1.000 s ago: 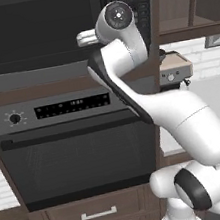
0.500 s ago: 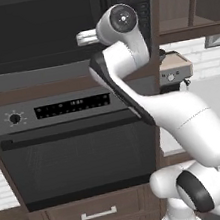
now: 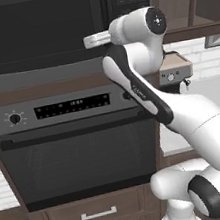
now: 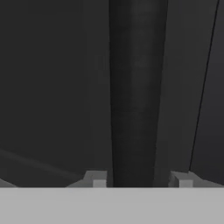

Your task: Open the microwave, place the bowl with waffle inside the microwave, then close the microwave door and turn it on.

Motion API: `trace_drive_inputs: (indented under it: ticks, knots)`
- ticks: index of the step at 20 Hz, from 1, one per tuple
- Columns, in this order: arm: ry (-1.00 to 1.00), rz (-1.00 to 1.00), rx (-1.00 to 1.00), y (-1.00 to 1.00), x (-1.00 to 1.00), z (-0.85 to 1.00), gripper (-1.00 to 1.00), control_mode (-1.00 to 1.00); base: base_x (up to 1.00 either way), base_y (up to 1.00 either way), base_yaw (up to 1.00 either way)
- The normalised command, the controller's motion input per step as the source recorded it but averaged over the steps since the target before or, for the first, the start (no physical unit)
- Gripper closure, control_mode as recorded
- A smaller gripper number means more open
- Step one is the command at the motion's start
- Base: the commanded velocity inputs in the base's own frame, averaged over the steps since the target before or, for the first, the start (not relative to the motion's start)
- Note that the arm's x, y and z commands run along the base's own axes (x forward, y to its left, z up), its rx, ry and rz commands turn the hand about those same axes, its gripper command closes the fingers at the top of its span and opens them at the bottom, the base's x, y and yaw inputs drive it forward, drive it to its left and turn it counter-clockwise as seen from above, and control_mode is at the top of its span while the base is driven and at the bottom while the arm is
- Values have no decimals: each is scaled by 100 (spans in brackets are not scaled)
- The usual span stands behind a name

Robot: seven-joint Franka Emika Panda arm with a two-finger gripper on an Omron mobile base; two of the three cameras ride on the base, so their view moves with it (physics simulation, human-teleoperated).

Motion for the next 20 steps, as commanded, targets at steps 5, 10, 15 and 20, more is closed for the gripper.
trace_drive_inputs:
  ticks: [5, 10, 15, 20]
  knots:
    - [21, 16, -4, 100, 24, -25, 100, -100, 0, 0, 0]
    - [37, 15, -17, 100, -19, 0, 100, -100, 0, 0, 0]
    - [7, 13, -21, 100, -92, -47, 100, -100, 0, 0, 0]
    - [-1, 12, -25, 100, -100, -84, 100, -100, 0, 0, 0]
